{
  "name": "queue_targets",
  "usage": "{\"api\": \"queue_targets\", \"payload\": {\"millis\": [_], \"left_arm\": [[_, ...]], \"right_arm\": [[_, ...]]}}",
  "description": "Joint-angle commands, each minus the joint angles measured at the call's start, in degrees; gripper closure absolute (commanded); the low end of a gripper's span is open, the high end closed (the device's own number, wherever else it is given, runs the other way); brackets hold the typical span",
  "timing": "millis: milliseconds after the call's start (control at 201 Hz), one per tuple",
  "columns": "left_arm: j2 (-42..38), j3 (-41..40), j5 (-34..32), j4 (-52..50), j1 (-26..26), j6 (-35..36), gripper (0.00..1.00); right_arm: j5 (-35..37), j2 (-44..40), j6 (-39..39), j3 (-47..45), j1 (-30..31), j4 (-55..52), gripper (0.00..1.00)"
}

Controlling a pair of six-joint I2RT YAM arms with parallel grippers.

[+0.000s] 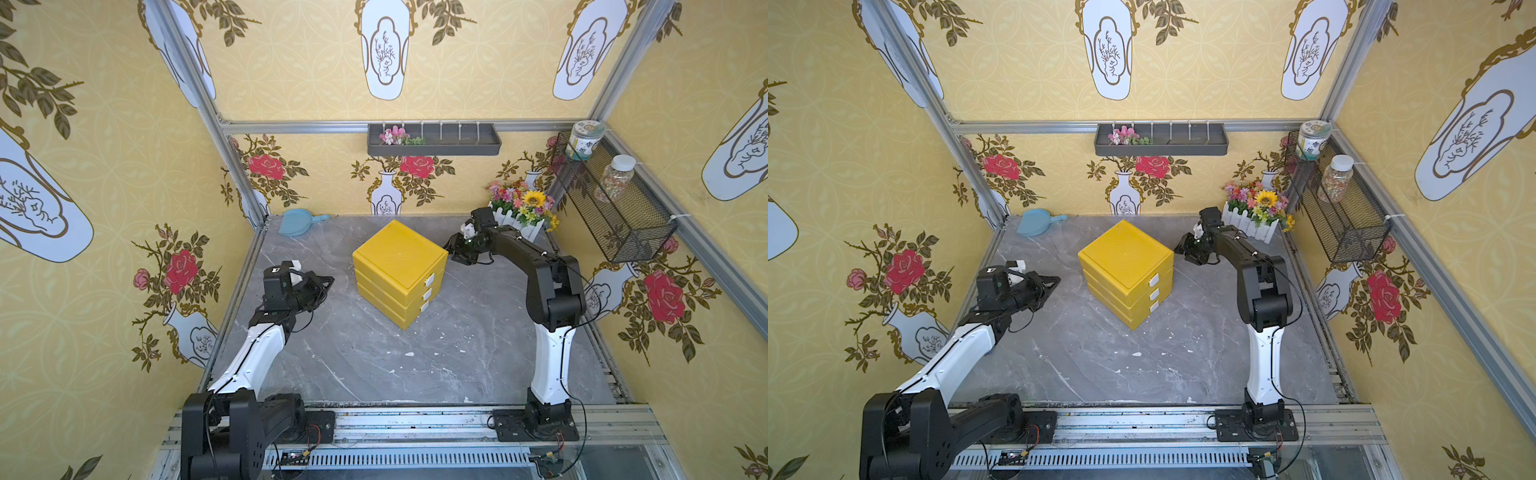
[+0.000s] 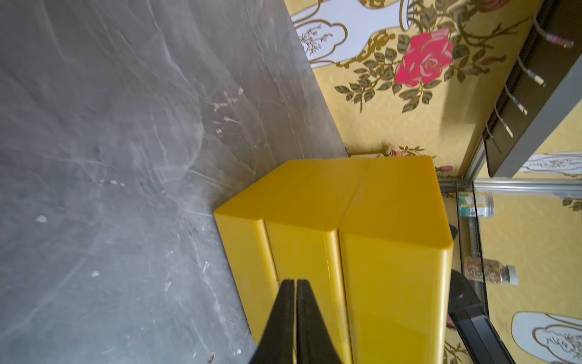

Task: Take the seed bags out of the drawer
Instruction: Adjust the storage box at the center of the board.

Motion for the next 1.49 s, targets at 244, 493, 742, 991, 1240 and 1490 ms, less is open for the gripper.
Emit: {"api": "queue_targets", "payload": {"millis": [244, 493, 742, 991, 1240, 1490], "left_arm": [[13.0, 11.9, -0.9, -3.9, 6.1, 3.8, 0.85], [23.5, 21.3, -1.1, -4.1, 6.9, 4.6, 0.84], [31.9, 28.5, -0.6, -4.3, 7.0, 4.4, 0.84], [37.4, 32.2, 0.4, -4.1, 6.3, 3.8, 0.84], [42.7, 37.4, 2.2, -4.2, 2.8, 4.0, 0.83], [47.0, 41.5, 4.3, -4.3, -1.1, 4.2, 0.83]], "right_arm": [[4.3, -11.5, -3.5, -14.1, -0.5, -0.3, 0.46], [4.1, -18.4, -2.6, -23.1, -0.3, 0.8, 0.46], [3.9, -24.0, -0.5, -30.5, 2.3, 2.7, 0.47], [4.3, -23.8, 1.7, -31.2, 5.9, 3.9, 0.47], [3.9, -20.1, 1.9, -27.4, 7.3, 3.8, 0.48], [3.5, -16.9, 1.6, -23.7, 7.5, 3.5, 0.48]]}}
